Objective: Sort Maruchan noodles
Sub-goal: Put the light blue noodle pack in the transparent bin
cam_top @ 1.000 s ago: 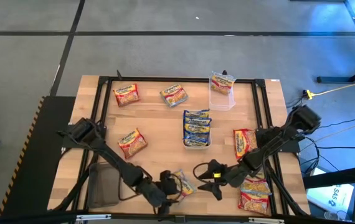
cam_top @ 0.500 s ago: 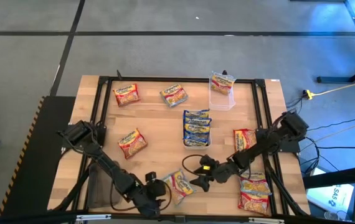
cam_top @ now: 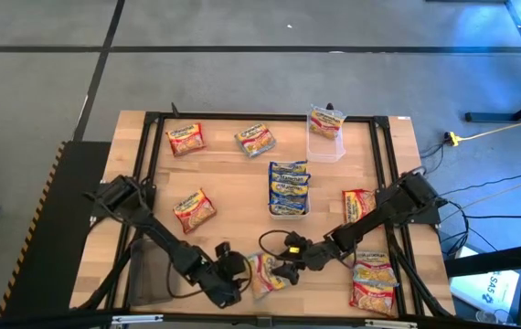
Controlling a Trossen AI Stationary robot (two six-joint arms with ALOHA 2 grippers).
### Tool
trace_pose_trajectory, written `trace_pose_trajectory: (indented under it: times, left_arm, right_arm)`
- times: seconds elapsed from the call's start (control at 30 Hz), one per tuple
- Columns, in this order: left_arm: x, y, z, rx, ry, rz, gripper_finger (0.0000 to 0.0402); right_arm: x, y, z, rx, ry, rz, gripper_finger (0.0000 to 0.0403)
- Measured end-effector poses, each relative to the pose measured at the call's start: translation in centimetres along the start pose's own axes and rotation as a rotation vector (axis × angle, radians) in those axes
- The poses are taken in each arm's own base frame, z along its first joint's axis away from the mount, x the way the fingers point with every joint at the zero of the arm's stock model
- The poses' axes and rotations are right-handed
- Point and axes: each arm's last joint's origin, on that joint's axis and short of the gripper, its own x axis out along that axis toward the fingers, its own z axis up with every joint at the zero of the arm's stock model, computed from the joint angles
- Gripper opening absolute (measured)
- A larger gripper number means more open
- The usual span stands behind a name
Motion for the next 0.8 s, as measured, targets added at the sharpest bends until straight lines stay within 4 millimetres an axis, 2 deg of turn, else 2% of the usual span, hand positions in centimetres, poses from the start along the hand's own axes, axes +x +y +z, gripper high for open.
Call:
trace_pose_trajectory:
  times: [0.17, 0.3, 0.43, 0.63, 0.8]
  left_arm:
    - [0.6, 0.4, 0.5, -0.003, -0.011, 0.001, 0.0194]
    - [1.6, 0.3, 0.0, -0.013, 0.0, -0.024, 0.0194]
    - [2.5, -0.1, -0.4, -0.035, -0.028, -0.054, 0.0194]
    - [2.7, -0.2, -0.4, -0.062, -0.055, -0.068, 0.0194]
    - [2.8, -0.3, -0.2, -0.059, -0.062, -0.082, 0.0194]
  right_arm:
    - [1.5, 0.7, 0.1, -0.016, 0.018, 0.027, 0.0335]
    - [2.2, 1.3, 0.2, -0.018, 0.015, 0.039, 0.0335]
    - [2.4, 1.6, 0.2, -0.041, -0.002, 0.029, 0.0335]
    - [2.5, 2.0, 0.4, -0.058, -0.005, 0.041, 0.0334]
    - [2.5, 2.0, 0.4, -0.057, -0.006, 0.047, 0.0293]
